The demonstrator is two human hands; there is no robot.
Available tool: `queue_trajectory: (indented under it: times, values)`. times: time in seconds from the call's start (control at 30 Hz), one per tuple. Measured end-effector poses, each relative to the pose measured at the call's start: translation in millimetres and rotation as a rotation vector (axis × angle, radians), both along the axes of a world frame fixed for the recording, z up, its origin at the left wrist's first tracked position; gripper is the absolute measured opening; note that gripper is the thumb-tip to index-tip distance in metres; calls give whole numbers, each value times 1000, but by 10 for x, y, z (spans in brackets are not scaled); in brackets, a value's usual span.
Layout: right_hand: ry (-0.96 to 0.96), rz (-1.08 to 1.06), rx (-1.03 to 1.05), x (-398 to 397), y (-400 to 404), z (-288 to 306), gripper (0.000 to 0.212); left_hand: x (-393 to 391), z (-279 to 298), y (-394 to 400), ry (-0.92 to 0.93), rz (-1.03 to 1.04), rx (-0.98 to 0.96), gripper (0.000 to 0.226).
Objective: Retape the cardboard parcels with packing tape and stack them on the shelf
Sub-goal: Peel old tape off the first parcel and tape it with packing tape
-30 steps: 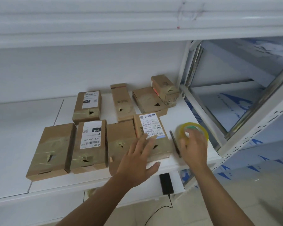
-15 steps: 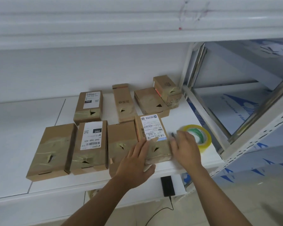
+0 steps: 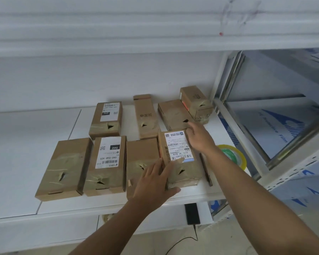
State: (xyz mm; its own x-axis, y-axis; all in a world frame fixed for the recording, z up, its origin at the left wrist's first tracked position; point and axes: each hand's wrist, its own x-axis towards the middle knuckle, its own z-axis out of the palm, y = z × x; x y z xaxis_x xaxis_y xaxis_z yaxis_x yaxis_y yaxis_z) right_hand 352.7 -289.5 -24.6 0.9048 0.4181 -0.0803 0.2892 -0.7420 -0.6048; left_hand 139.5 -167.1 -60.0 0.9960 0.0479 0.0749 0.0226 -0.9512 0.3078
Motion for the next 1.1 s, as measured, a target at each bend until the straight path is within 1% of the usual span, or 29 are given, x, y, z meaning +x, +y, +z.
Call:
queue_trajectory:
  times: [0.03,0.1,0.2,0.27,0.33,0.37,0.4,0.43,0.47,0.53,0.6,0.67,0.77,0.83,0.93,1.03,1.1]
  values:
    - [24,34,-25,116,76,-42,43,7,15,-3,-15,4,-14,74]
    - [84,53,-21,287,219,-99,29,2,36,-5,-15,8,-26,69]
    - [139,103,-43,363,408,-83,29,-5,48,-3,-11,-5,-20,69]
    - [106,149,-111,360,485,-36,33,9,78,-3,-9,-14,-34,70]
    - [0,125,-101,384,499,44,43,25,91,7,-5,-23,-18,70]
    - [-150,83,-86,446,471,67,47,34,86,14,-1,-25,-4,69]
    - [-339,16,-111,520,418,97,50,39,77,20,6,-23,11,69]
    - [-465,-42,-167,613,356,125,51,50,70,24,13,-17,25,68]
    - [-488,-75,-234,725,280,146,51,61,71,26,21,-13,34,69]
    - [-362,-30,-338,962,151,117,47,88,92,19,39,-14,40,70]
    - [-244,13,-371,1078,76,21,60,124,124,5,58,-21,37,70]
    - [-218,15,-352,1078,34,-55,70,172,147,-4,79,-28,34,70]
    - [-248,-29,-374,1006,-17,-74,70,256,138,-14,84,-30,41,70]
    - [-304,-59,-417,988,-67,-37,68,323,134,-28,84,-29,42,70]
    - [-376,-39,-452,1000,-125,-4,64,428,138,-81,61,-31,18,70]
    - [-359,24,-538,995,-169,-15,77,493,104,-146,-27,-58,30,71]
    - [-387,32,-568,981,-181,-20,79,504,88,-174,-76,-85,43,71]
